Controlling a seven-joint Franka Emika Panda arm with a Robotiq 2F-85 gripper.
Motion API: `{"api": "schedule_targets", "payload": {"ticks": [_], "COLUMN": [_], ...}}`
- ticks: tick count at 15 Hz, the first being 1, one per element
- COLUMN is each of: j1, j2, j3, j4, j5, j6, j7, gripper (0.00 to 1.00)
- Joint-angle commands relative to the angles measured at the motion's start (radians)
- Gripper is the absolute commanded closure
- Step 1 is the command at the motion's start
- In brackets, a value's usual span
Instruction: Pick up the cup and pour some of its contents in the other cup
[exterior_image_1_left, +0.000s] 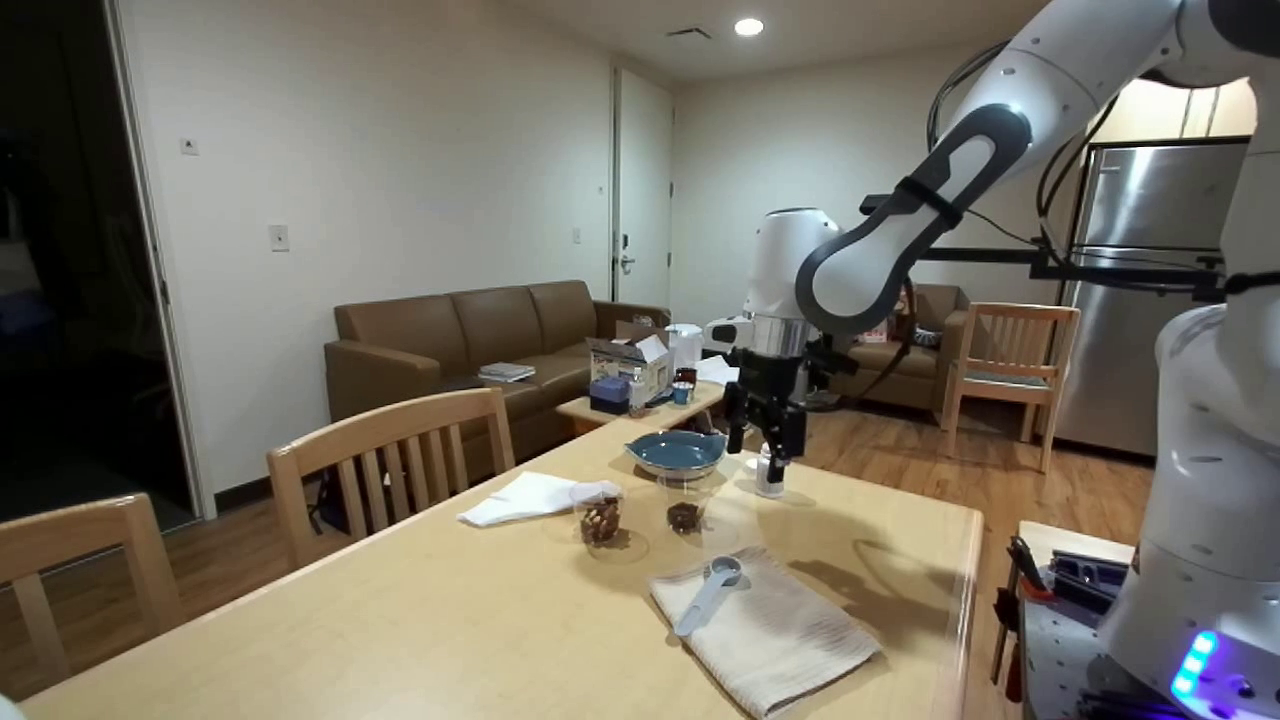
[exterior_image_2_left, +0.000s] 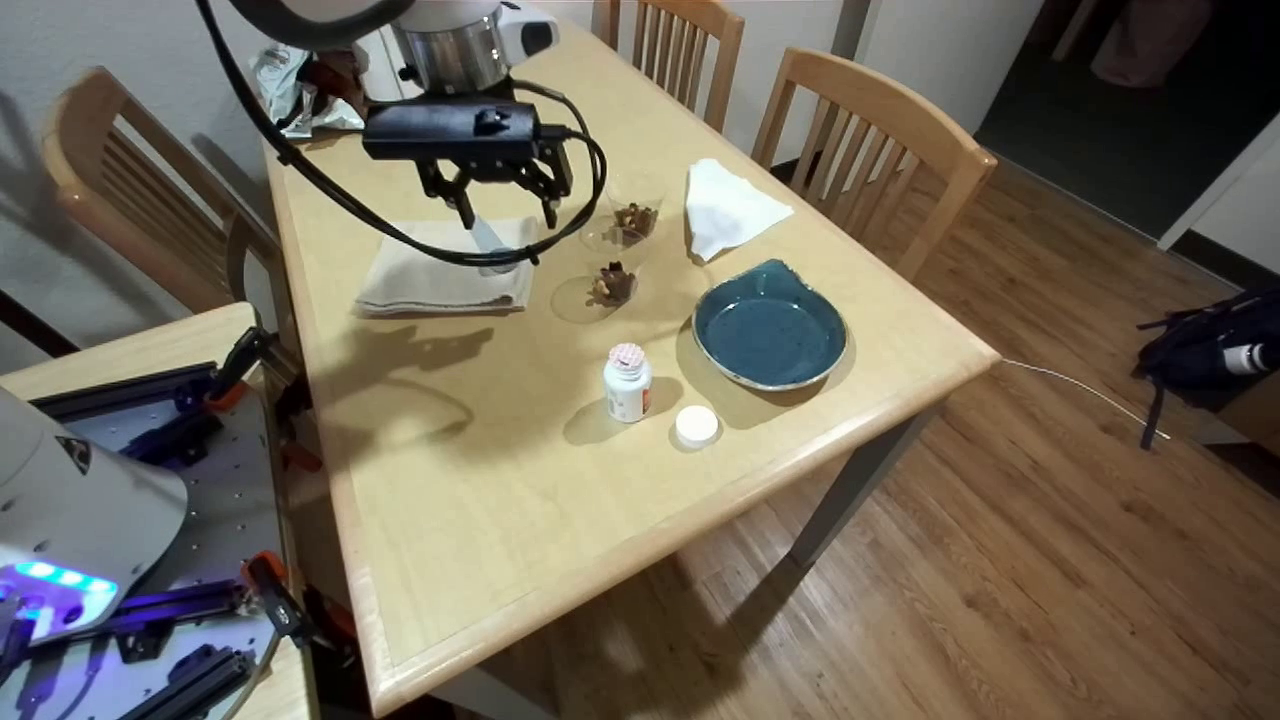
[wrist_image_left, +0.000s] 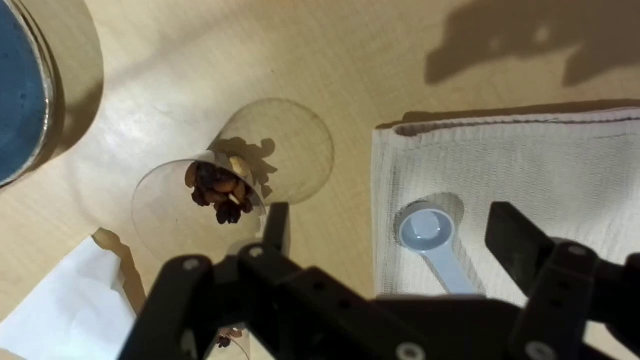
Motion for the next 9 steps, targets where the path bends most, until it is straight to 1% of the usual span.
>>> {"api": "schedule_targets", "payload": {"ticks": [1,2,4,6,9], "j1": [-0.017,-0.019,-0.018,-0.021,-0.028], "j2": [0.005,0.012,0.034,0.063,0.105], "j3": [0.015,0.013,0.01,0.015,0.026], "j4": [0.015,0.027,0.063,0.104,0.166], "j5": [0.032,0.036,0.085,0.104,0.083], "j6": [-0.043,-0.064,-0.135,-0.194,-0.255], "j7": [-0.061,-0.077,-0.172,-0.239,-0.322], "gripper": [0.0,0.0,0.0,0.0,0.0]}}
